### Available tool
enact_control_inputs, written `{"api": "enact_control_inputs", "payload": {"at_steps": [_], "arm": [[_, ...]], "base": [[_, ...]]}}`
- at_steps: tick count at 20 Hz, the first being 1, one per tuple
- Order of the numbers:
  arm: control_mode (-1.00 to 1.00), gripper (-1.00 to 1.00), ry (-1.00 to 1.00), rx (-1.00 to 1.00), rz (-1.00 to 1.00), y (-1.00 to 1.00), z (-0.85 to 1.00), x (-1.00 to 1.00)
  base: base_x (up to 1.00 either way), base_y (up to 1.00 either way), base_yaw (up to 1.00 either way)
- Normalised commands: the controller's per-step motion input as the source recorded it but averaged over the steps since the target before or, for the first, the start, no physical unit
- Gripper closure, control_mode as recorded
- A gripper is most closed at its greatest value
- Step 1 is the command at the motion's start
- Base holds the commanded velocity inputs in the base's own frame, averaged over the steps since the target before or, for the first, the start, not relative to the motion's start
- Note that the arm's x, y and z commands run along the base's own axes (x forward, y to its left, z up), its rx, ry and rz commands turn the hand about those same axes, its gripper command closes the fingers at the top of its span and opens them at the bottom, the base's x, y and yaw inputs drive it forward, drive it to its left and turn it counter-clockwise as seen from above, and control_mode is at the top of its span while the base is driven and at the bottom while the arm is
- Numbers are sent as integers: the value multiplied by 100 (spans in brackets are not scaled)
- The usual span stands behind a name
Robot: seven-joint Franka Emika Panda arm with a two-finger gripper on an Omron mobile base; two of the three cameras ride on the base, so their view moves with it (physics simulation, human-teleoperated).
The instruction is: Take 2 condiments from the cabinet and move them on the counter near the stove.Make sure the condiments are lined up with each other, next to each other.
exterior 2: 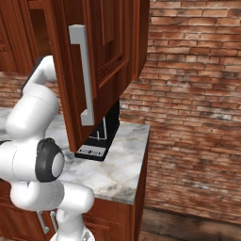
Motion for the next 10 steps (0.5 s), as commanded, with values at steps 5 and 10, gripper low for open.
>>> {"api": "enact_control_inputs", "payload": {"at_steps": [5, 10], "arm": [[-100, -100, 0, 0, 0, 0, -1, 15], [-100, -100, 0, 0, 0, -1, -2, 14]], "base": [[0, 0, 0], [0, 0, 0]]}}
